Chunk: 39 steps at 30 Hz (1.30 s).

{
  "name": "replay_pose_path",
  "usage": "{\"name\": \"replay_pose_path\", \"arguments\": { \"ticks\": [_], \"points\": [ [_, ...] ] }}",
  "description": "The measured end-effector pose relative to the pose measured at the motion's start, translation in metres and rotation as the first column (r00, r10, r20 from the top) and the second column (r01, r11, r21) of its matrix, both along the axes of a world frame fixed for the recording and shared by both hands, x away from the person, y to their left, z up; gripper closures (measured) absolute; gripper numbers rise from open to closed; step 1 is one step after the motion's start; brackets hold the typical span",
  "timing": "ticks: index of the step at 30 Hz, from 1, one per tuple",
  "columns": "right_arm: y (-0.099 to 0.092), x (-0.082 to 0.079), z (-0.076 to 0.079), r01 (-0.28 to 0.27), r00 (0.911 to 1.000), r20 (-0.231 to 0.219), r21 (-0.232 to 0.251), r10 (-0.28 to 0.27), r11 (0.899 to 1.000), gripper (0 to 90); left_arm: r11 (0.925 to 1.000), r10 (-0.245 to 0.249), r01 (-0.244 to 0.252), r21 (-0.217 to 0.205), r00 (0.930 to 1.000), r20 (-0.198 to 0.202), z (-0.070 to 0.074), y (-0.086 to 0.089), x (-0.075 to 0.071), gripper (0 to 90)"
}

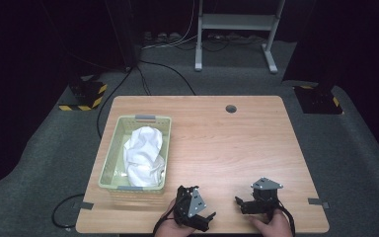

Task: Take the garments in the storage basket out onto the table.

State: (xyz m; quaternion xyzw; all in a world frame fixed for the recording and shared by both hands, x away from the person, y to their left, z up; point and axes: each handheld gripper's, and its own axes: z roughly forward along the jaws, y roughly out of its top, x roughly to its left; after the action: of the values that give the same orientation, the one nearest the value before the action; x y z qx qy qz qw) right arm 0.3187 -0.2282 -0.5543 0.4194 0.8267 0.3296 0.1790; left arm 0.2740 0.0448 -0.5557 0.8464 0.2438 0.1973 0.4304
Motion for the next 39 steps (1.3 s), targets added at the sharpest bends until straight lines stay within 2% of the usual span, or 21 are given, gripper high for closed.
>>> {"name": "replay_pose_path", "arguments": {
  "ticks": [7, 24, 39],
  "points": [
    [0.000, 0.000, 0.000, 0.000, 1.0000, 0.000, 0.000, 0.000, 1.000, 0.0, 0.9999, -0.013, 0.013, 0.002, 0.9999, -0.008, 0.000, 0.000, 0.001, 0.8],
    [0.000, 0.000, 0.000, 0.000, 1.0000, 0.000, 0.000, 0.000, 1.000, 0.0, 0.9985, -0.048, 0.048, -0.027, 0.9988, -0.003, 0.001, 0.004, 0.000, 0.3],
    [0.000, 0.000, 0.000, 0.000, 1.0000, 0.000, 0.000, 0.000, 1.000, 0.0, 0.9980, -0.053, 0.052, -0.035, 0.9981, -0.030, 0.005, 0.013, 0.002, 0.3]
  ]
}}
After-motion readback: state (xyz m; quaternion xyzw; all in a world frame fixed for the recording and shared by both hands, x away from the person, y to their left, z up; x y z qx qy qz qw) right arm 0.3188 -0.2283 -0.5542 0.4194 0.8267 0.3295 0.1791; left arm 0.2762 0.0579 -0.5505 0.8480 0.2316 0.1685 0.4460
